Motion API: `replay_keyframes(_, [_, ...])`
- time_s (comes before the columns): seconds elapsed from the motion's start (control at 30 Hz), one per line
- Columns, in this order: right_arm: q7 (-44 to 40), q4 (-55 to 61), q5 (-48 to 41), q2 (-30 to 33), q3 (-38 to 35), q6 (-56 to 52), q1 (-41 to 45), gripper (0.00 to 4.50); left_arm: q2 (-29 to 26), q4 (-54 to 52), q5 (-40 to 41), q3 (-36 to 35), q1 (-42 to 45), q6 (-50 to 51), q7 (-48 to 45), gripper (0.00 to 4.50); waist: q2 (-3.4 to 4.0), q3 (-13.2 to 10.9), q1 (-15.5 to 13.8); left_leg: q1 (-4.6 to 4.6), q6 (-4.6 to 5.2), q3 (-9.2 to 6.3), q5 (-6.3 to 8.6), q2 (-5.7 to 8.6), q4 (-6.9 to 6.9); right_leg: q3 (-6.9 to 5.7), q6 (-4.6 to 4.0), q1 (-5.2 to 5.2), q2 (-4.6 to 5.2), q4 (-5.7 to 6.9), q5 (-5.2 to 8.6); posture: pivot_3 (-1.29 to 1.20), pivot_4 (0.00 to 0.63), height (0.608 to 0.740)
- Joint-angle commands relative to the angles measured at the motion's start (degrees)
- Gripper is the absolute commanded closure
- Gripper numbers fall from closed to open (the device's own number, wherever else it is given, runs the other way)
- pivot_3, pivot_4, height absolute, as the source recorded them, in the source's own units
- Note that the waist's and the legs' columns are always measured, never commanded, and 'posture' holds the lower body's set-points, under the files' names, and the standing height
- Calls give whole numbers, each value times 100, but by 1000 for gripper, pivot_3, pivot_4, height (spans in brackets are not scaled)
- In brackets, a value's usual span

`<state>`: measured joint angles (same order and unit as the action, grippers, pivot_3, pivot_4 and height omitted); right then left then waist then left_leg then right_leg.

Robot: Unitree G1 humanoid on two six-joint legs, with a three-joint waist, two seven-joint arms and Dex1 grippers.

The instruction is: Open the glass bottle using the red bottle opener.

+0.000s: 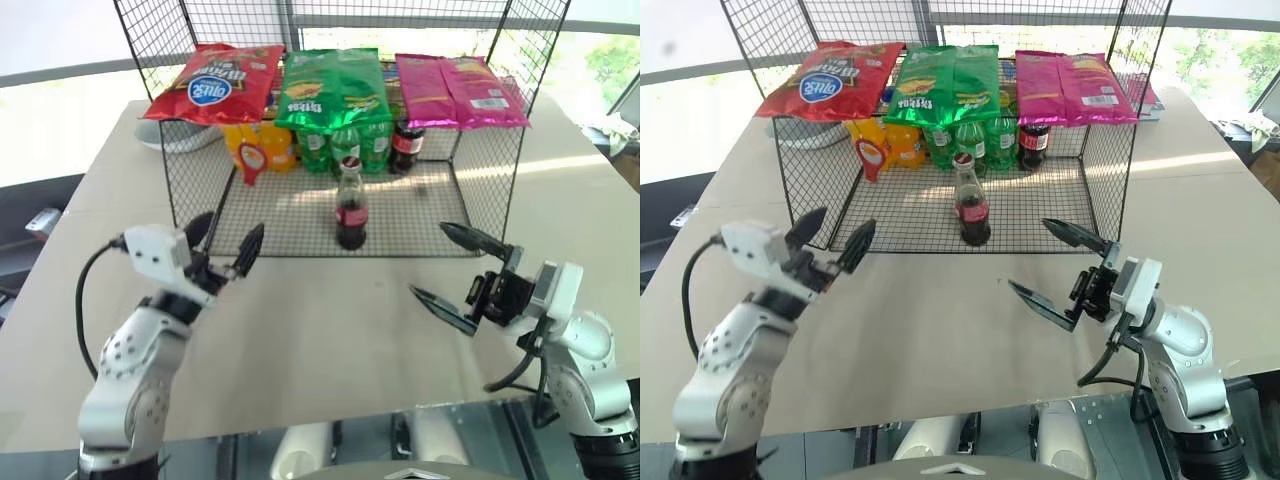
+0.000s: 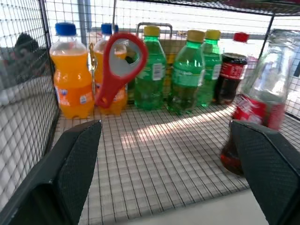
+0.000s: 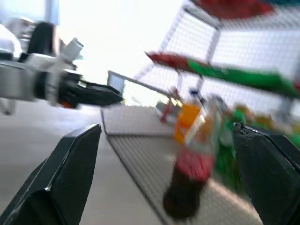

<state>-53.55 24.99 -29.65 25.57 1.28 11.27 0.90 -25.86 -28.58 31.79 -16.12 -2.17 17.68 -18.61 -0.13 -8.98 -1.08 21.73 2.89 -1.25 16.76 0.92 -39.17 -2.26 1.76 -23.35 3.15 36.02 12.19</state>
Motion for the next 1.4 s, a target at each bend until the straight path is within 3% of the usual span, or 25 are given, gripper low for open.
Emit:
replay_keyframes(0.03, [59, 315, -140, -11, 68, -117, 13, 0, -222, 334, -6, -139, 179, 126, -213, 19, -1, 0, 23, 0, -2, 3, -1, 0, 0, 5, 0, -1, 0, 0, 0, 0, 150, 740])
replay_keyframes(0.43, [340, 360, -80, -153, -24, -167, -67, 0, -790, 2504, -632, 127, 1777, -218, -1035, 19, -2, -1, 12, 4, -4, 15, 0, 1, 4, 15, 0, -11, 2, 2, 0, 0, 150, 740])
replay_keyframes(0.67, [498, 554, 49, -31, -128, -217, -320, 0, -786, 3988, -1184, 459, 2994, -873, -1507, 19, -4, -2, 21, 4, -4, 27, 0, 0, 3, 25, 2, -16, -1, 7, -1, 0, 150, 740])
replay_keyframes(0.77, [589, 628, 112, -25, -122, -218, -405, 0, -742, 4329, -1198, 524, 3280, -985, -1774, 1214, -5, -2, 26, 5, -4, 41, 0, 0, 3, 36, 2, -24, -1, 10, -1, 0, 150, 740])
replay_keyframes(0.93, [787, 778, 168, 0, -143, -307, -540, 0, -770, 4508, -1140, 525, 3438, -1145, -2265, 3578, -8, -3, 34, 6, -3, 59, 0, -2, 5, 52, 3, -36, -1, 17, -1, 0, 150, 740])
replay_keyframes(0.97, [811, 798, 172, 8, -139, -323, -556, 0, -790, 4500, -1138, 503, 3430, -1129, -2311, 4273, -8, -3, 31, 6, -3, 59, 0, -3, 5, 53, 3, -36, 0, 18, -1, 0, 150, 740])
replay_keyframes(1.0, [834, 811, 183, 10, -125, -335, -567, 0, -816, 4458, -1061, 461, 3406, -1121, -2449, 4463, -8, -3, 30, 6, -3, 59, 0, -3, 4, 54, 3, -36, 0, 19, -1, 0, 150, 740])
replay_keyframes(1.2, [999, 788, 150, 54, -132, -600, -587, 0, -1061, 4209, -650, 241, 3181, -1030, -3204, 4463, -9, -3, 32, 1, -3, 60, 0, -4, 2, 57, 3, -36, 0, 32, -1, 0, 150, 740])
replay_keyframes(1.4, [1664, 793, 952, 104, -112, -1004, -545, 0, -1303, 3651, 48, -23, 2787, -529, -3821, 4463, -10, -3, 24, 3, -3, 63, 1, -7, 2, 61, 2, -38, 9, 30, -1, 0, 150, 740])
